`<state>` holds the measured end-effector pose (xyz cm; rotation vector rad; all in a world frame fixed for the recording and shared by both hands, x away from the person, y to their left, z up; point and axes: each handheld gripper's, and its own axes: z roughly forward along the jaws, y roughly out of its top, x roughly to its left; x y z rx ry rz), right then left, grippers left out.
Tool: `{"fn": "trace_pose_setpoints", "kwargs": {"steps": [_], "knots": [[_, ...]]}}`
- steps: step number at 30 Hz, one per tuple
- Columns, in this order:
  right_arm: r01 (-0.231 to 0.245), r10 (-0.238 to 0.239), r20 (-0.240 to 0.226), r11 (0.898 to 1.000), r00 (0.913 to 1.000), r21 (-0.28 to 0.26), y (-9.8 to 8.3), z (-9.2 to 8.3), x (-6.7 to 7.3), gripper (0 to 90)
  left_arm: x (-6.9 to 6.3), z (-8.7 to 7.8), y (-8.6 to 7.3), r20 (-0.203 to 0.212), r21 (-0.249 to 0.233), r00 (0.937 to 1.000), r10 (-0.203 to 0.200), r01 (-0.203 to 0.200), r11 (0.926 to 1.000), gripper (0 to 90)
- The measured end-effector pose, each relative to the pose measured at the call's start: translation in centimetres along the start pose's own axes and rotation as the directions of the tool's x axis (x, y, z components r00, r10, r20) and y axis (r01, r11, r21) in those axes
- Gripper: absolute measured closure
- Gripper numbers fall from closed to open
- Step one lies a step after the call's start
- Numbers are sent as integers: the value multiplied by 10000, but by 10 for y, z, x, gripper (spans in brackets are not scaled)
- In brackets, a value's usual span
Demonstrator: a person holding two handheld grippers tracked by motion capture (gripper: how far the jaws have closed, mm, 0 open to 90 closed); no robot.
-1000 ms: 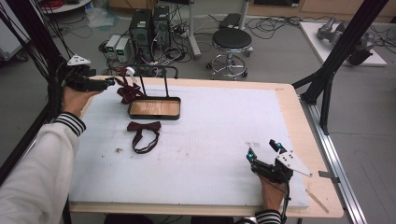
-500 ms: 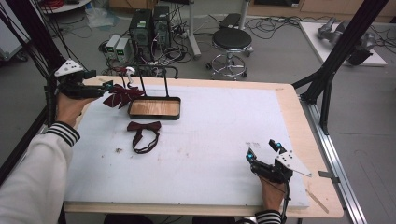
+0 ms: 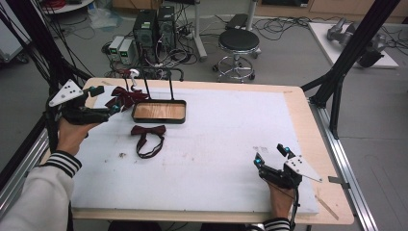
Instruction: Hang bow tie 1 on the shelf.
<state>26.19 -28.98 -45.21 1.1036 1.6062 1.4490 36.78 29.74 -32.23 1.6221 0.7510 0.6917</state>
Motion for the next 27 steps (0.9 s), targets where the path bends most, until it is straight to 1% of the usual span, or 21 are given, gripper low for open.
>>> {"fn": "trace_pose_setpoints", "kwargs": {"steps": [1,2,3,5,6,9,10,11,13,14,15,18,20,22,23,24,27], "knots": [[0,0,0,10000,10000,0,0,0,0,111,-3,-2,-2,29,-91,10000,-66,67,9999,139],[2,-2,1,10000,10000,-24,0,0,0,110,-8,-5,-6,177,-307,9997,-145,150,9994,138],[13,-13,21,10000,10000,-28,0,0,0,110,-8,-5,-6,177,-307,9997,-145,150,9994,138],[34,-34,19,10000,10000,-20,0,0,0,111,-16,-11,-14,444,-543,9987,-262,286,9981,137],[13,-13,12,10000,10000,6,0,0,0,110,-16,-11,-14,444,-543,9987,-262,286,9981,137],[1,-1,37,10000,10000,13,0,0,0,110,-24,-15,-24,816,-702,9963,-265,322,9970,136],[24,-24,31,10000,10000,11,0,0,0,110,-29,-17,-30,976,-758,9950,-232,307,9967,137],[24,-24,31,10000,10000,11,0,0,0,110,-29,-17,-30,976,-758,9950,-232,307,9967,136],[3,-3,55,10000,10000,6,0,0,0,111,-34,-19,-35,1085,-760,9937,-262,346,9965,136],[30,-30,57,10000,10000,-9,0,0,0,111,-39,-21,-39,1160,-844,9931,-177,276,9961,136],[30,-30,57,10000,10000,-9,0,0,0,111,-39,-21,-39,1160,-844,9931,-177,276,9961,136],[17,-17,62,10000,10000,17,0,0,0,111,-46,-24,-44,1239,-912,9922,-116,230,9956,137],[13,-13,57,10000,10000,18,0,0,0,111,-51,-25,-48,1331,-1046,9910,-163,303,9941,137],[13,-13,57,10000,10000,20,0,0,0,111,-52,-26,-50,1331,-1034,9909,-200,340,9941,136],[11,-11,59,10000,10000,25,0,0,0,110,-53,-26,-51,1400,-1085,9899,-213,367,9934,136],[6,-7,61,10000,10000,27,0,0,0,110,-56,-25,-54,1408,-1057,9899,-163,314,9939,137],[18,-18,68,10000,10000,22,0,0,0,111,-56,-25,-57,1414,-1081,9899,-75,230,9939,136]]}}
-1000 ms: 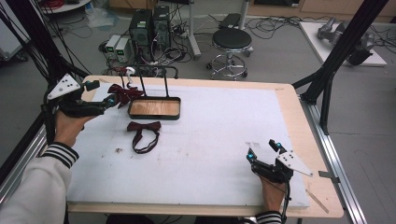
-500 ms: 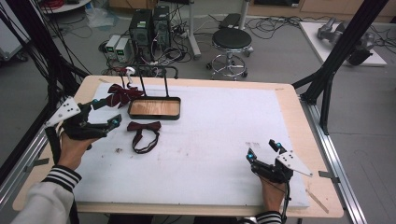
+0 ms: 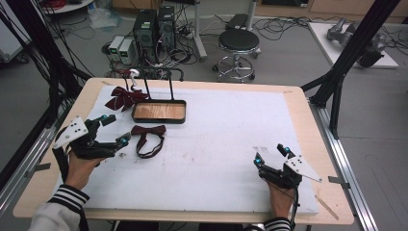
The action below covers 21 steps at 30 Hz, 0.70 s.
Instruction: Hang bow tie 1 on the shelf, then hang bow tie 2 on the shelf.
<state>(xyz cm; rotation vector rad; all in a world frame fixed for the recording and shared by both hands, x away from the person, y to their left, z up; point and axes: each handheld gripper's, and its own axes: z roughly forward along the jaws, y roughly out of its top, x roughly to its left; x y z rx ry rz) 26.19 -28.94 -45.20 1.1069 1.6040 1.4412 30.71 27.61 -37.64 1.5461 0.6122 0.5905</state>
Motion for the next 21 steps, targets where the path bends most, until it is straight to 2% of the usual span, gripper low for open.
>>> {"fn": "trace_pose_setpoints", "kwargs": {"steps": [7,21], "knots": [[-38,38,18,10000,10000,13,0,0,1,111,4,3,-12,29,101,9998,-201,200,9997,136],[9,-9,31,10000,10000,-13,0,0,0,111,1,4,-10,-55,120,10000,11,-11,9999,137]]}}
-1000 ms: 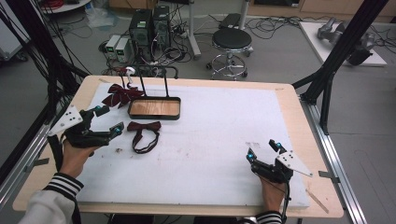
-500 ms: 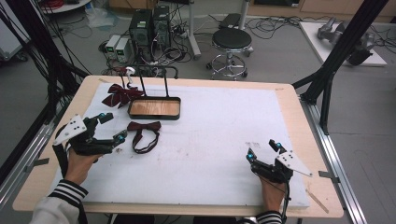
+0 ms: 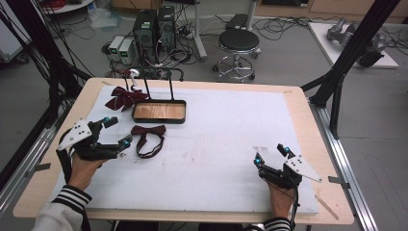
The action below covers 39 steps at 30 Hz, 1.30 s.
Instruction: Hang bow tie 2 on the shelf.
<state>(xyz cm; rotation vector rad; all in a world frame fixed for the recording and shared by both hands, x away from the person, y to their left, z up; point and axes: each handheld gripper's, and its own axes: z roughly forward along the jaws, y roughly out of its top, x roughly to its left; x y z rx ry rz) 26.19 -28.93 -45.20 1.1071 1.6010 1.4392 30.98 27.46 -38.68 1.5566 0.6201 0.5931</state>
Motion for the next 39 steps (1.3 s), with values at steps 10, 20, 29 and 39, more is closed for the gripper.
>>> {"fn": "trace_pose_setpoints", "kwargs": {"steps": [10,20,29,39], "knots": [[-15,15,-24,10000,10000,-4,0,0,0,110,1,0,3,-80,214,9999,87,-86,9997,136],[-48,48,-24,10000,10000,-29,0,0,-1,111,3,11,8,-144,1413,9995,296,-273,9896,137],[-151,151,-42,9999,9999,-26,0,0,-1,110,9,29,12,-5,3312,9965,830,-782,9403,142],[-171,171,14,9998,9999,-50,0,0,-1,111,28,49,19,822,4989,9882,1292,-1530,8530,145]]}}
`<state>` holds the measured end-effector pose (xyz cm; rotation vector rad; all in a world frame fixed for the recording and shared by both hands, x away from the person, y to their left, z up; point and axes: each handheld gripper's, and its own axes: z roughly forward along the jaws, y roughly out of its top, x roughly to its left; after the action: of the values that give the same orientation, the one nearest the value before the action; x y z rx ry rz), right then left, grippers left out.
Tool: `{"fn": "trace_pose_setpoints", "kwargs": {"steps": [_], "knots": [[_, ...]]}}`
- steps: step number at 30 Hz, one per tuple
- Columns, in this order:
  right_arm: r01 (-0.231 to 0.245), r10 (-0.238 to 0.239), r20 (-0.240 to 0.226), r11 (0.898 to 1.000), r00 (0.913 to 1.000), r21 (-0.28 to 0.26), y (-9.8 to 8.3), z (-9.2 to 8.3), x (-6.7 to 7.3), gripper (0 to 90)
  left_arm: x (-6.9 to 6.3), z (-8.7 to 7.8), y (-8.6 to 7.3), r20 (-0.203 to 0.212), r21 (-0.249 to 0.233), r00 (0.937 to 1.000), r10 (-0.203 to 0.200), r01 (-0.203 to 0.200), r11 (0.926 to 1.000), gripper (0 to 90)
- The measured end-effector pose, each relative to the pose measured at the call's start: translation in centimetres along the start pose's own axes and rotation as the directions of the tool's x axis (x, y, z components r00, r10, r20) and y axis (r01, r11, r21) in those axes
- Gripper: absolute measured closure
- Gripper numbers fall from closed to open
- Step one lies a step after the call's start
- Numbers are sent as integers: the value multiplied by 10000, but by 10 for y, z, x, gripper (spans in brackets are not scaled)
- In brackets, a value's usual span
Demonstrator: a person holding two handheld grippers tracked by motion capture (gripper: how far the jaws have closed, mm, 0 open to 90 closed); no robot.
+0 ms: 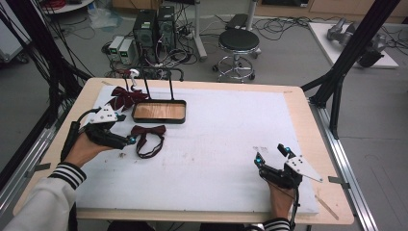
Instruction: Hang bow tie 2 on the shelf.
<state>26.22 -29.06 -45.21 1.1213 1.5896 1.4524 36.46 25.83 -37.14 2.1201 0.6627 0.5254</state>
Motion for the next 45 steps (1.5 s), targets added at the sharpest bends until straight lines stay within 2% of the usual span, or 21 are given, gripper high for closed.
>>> {"fn": "trace_pose_setpoints", "kwargs": {"steps": [6,7,8,9,11,15,20,21,24,26,27,29,30,35,36,38,40,43,44,45], "knots": [[14,-14,16,10000,10000,25,0,0,1,111,7,6,2,22,488,9997,229,-230,9985,145],[35,-35,19,10000,10000,30,0,0,1,110,9,8,3,2,676,9990,455,-454,9967,145],[35,-35,19,10000,10000,30,0,0,1,110,9,8,3,2,676,9990,455,-454,9967,154],[30,-30,7,10000,10000,19,0,0,0,110,10,9,3,-7,767,9975,707,-705,9946,167],[12,-12,-13,10000,10000,31,0,0,0,110,11,11,3,90,1050,9958,911,-915,9902,171],[-9,9,-7,10000,10000,18,0,0,0,110,18,18,1,136,1449,9960,881,-891,9854,170],[-22,22,-8,10000,10000,28,0,0,0,110,21,22,0,245,1590,9956,908,-935,9828,170],[-6,6,-5,10000,10000,18,0,0,0,110,24,23,0,341,1776,9954,899,-945,9795,167],[17,-17,-18,10000,10000,-1,0,0,-1,110,26,26,0,450,1882,9947,922,-991,9771,167],[-3,3,-1,10000,10000,10,0,0,0,110,27,31,2,607,2161,9915,1155,-1260,9682,168],[-3,3,-1,10000,10000,10,0,0,0,110,27,31,2,607,2161,9915,1155,-1260,9682,173],[12,-12,10,10000,10000,8,0,0,0,110,29,36,3,766,2405,9900,1185,-1337,9614,178],[-5,5,8,10000,10000,2,0,0,0,110,29,36,3,766,2405,9900,1185,-1337,9614,179],[-2,2,5,10000,10000,-2,0,0,0,110,31,45,5,981,2786,9859,1353,-1577,9474,207],[-43,43,19,10000,10000,-1,0,0,0,110,32,48,6,1030,2897,9844,1426,-1668,9425,221],[-40,40,16,10000,10000,2,0,0,0,110,32,50,5,1075,2984,9845,1387,-1650,9401,234],[-71,71,24,10000,10000,0,0,0,0,110,34,55,3,1154,3255,9829,1433,-1738,9294,248],[-71,71,20,10000,10000,-2,0,0,0,110,34,60,1,1314,3490,9810,1426,-1804,9196,265],[-71,71,20,10000,10000,-2,0,0,0,110,34,60,1,1314,3490,9810,1426,-1804,9196,282],[-68,68,21,10000,10000,-4,0,0,0,110,34,61,1,1320,3569,9806,1448,-1833,9160,282]]}}
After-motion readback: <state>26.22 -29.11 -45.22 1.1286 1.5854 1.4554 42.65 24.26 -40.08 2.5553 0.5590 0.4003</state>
